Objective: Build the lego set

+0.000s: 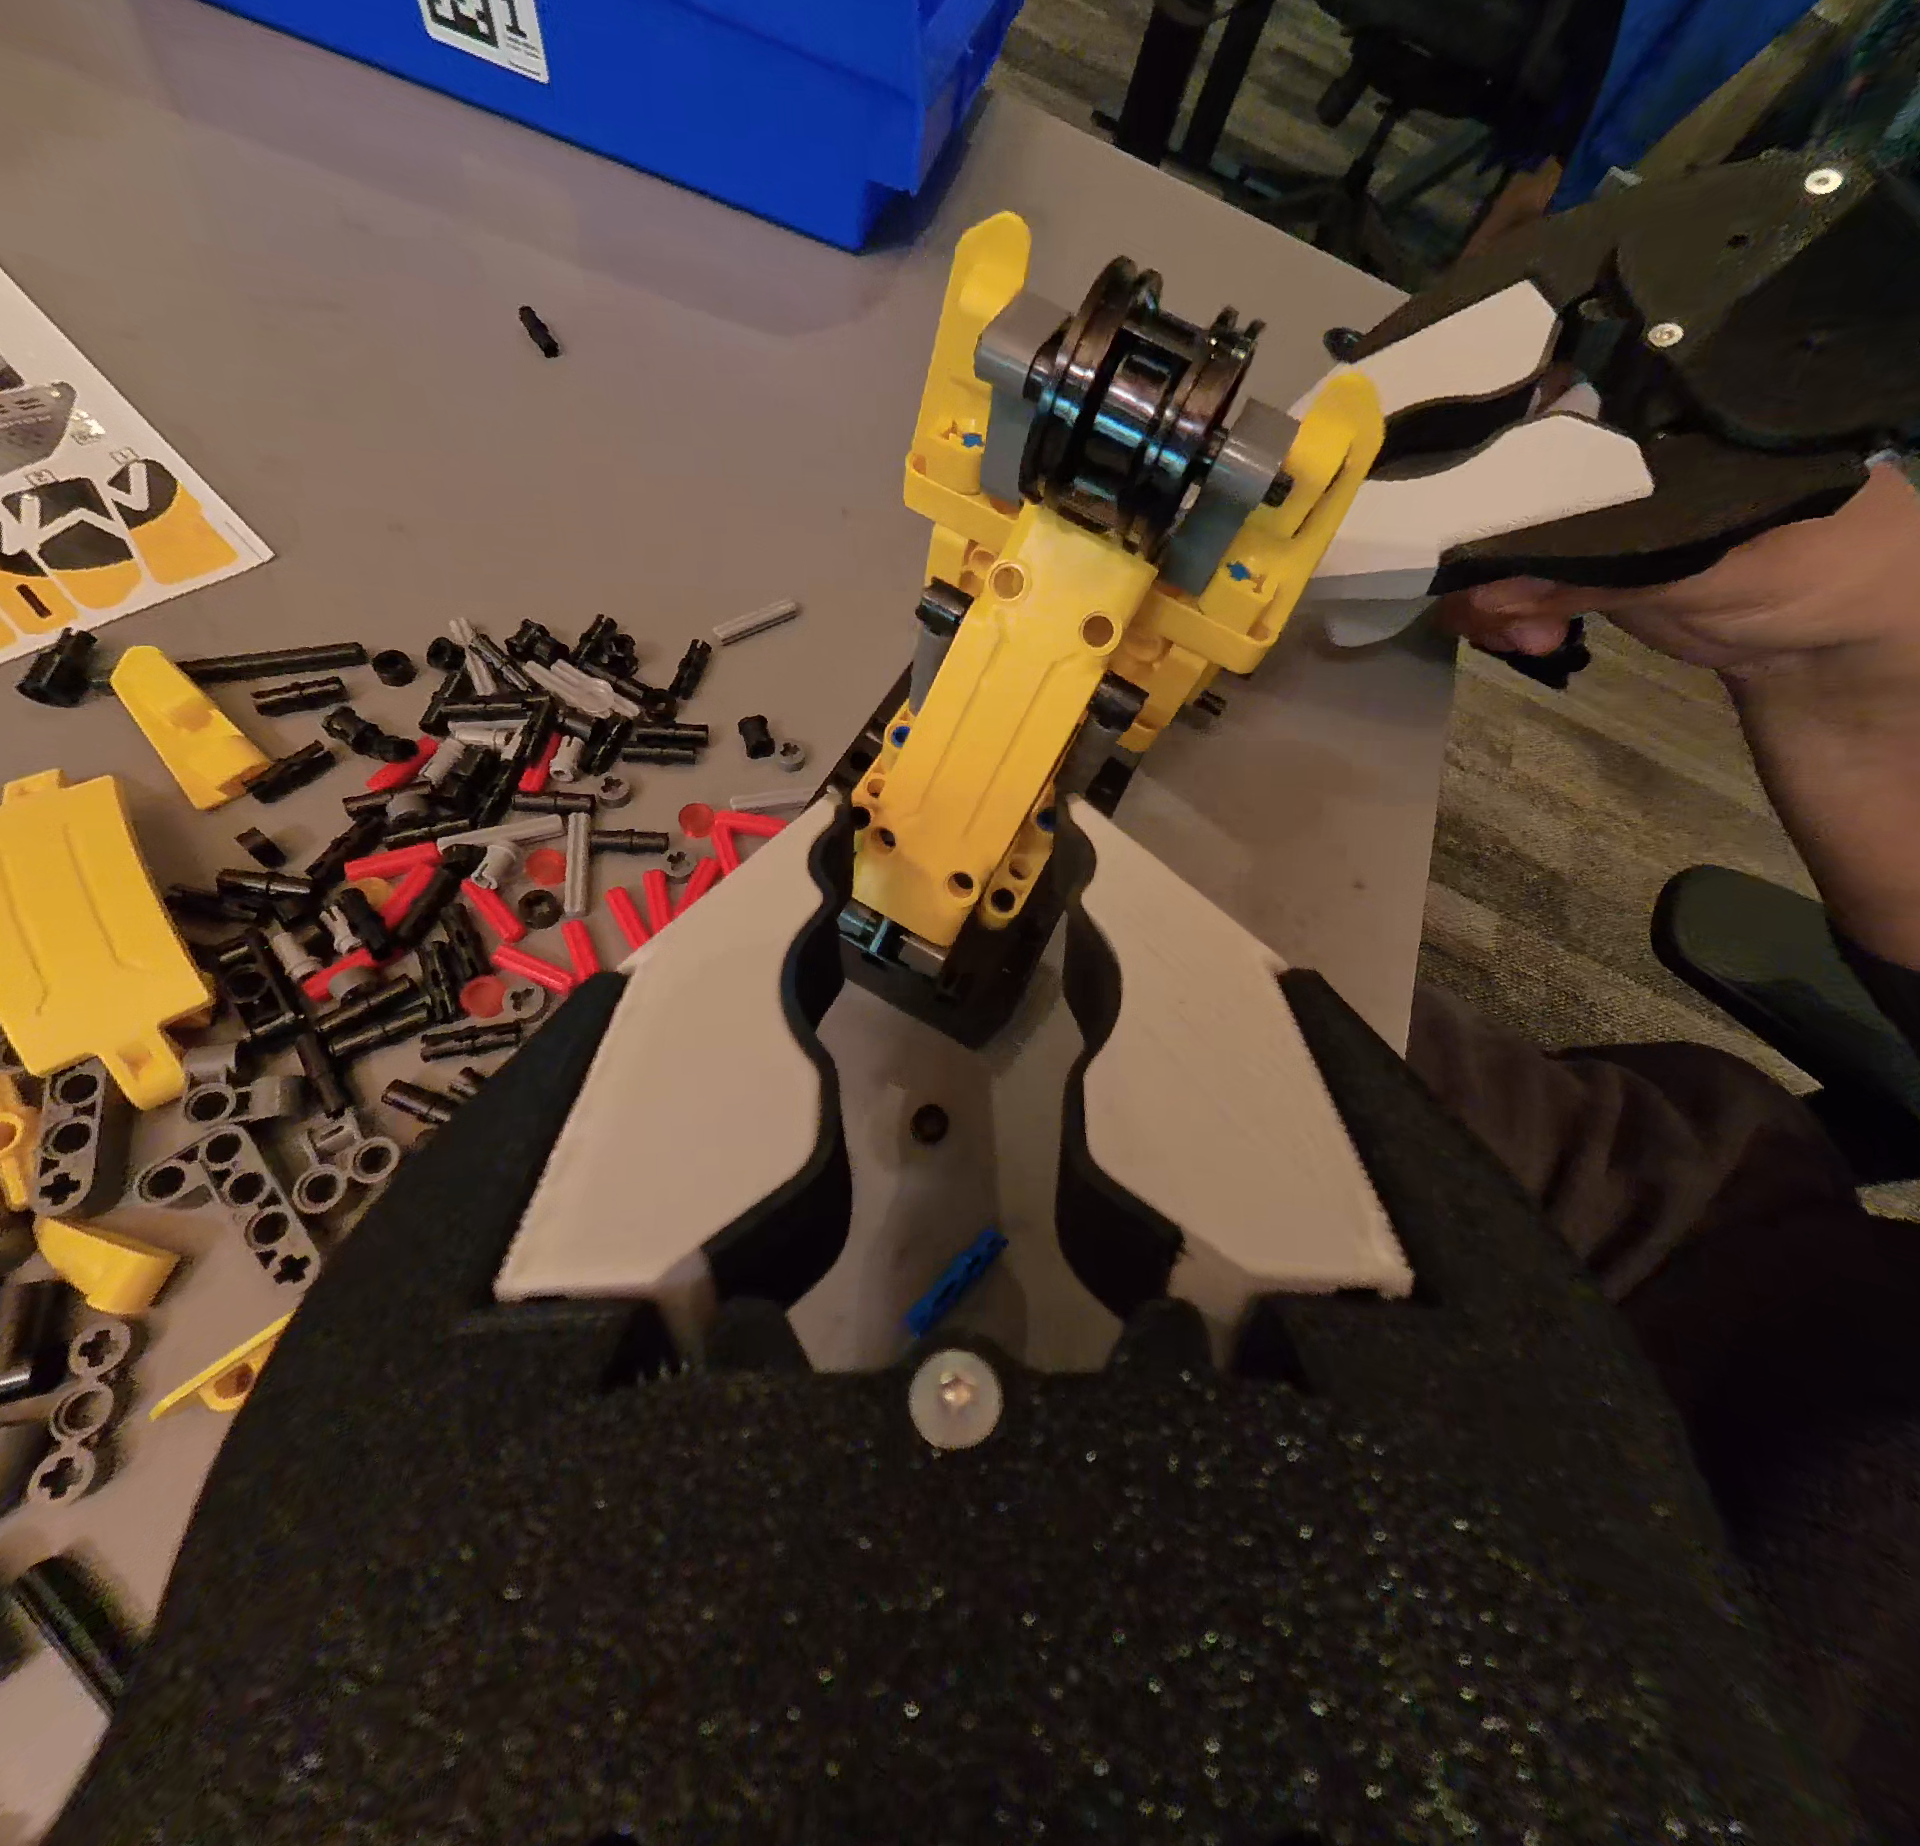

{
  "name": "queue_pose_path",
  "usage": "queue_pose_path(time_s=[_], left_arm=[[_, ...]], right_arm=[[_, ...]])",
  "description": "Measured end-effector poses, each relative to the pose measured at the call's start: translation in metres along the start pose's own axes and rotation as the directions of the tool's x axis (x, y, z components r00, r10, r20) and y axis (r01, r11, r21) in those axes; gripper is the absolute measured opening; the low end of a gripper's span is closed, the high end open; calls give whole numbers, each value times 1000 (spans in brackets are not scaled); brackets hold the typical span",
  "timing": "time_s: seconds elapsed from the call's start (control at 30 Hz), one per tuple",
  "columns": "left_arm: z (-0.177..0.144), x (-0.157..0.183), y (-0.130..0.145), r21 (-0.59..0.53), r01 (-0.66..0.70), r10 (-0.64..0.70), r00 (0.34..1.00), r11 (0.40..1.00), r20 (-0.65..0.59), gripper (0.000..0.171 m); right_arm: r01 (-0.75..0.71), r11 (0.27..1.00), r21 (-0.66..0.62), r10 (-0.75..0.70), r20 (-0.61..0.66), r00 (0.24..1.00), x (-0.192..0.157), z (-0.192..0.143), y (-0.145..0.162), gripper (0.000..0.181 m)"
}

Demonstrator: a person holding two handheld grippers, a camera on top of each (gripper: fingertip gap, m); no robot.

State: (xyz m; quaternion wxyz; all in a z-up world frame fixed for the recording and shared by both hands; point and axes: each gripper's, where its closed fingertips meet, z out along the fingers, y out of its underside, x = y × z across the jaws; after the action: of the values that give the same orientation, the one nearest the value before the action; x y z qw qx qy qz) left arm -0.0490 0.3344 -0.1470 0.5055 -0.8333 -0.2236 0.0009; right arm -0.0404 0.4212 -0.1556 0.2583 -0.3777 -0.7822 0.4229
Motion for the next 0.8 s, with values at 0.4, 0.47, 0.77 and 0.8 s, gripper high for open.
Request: queue_pose_path(time_s=[0.4, 0.47, 0.77, 0.8], left_arm=[[-7, 2, 6, -34, 47, -50, 995, 998, -90, 42], [-7, 3, 7, -39, 46, -49, 994, 998, -97, 42], [-13, 6, 8, -50, 119, -126, 977, 992, -170, 41], [-14, 7, 9, -57, 118, -126, 976, 991, -180, 41]], right_arm=[[83, 984, -159, -83, 9, 997, -35, -22, 11, 0], [101, 975, -198, -102, 8, 995, -40, -25, 12, 0], [129, 958, -256, -123, 41, 992, -57, -30, 14, 0], [125, 960, -250, -114, 56, 992, -59, -30, 14, 0]])
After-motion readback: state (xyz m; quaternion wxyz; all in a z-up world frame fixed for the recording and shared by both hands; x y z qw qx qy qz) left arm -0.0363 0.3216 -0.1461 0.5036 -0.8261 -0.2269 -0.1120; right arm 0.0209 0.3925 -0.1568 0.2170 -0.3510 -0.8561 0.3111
